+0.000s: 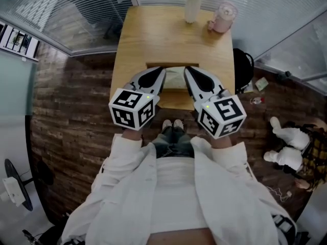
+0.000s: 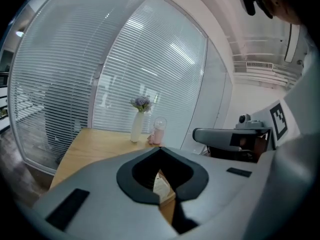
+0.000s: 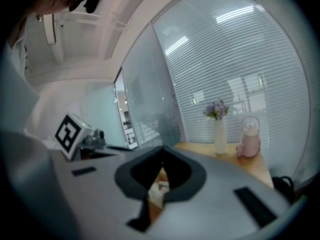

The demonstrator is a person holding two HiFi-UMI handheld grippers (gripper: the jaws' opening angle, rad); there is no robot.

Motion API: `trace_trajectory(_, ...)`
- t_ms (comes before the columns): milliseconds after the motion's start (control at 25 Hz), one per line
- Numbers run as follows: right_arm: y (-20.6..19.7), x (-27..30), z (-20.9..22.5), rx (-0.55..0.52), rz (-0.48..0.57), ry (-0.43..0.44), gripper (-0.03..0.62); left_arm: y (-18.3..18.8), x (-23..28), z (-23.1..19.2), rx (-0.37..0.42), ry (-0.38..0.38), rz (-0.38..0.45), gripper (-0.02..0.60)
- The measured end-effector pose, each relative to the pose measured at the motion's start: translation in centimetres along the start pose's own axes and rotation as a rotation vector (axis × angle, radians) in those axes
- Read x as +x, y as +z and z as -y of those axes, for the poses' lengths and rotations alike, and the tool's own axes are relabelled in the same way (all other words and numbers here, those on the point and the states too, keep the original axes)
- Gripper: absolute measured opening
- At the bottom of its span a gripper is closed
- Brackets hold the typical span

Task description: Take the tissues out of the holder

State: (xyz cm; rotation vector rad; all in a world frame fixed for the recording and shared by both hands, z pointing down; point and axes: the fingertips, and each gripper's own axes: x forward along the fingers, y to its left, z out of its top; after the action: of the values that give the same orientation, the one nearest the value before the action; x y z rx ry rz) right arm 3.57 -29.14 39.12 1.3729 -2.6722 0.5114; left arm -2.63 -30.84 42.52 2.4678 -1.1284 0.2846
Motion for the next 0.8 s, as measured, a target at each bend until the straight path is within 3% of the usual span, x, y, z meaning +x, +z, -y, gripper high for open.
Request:
trace_trajectory(360,-2.3,0.8,1.5,0.005,-0.056,-0.052,0.012,-2.8,1.3,-1.7,0.059,-0.018,-0.139,0.008)
trace_trajectory(520,-3.5,1.3,1.5,0.097,-0.061,-0.027,0.012,-3.6,1.7,-2.4,0.051,-0.027,-0.158,0.008)
trace_trajectory(800,-5.4,1.8,1.1,0.119,-0.092,-0.011,0.012,-4.8,2.6,-3.5,0.190,0.001,-0.215,0.009)
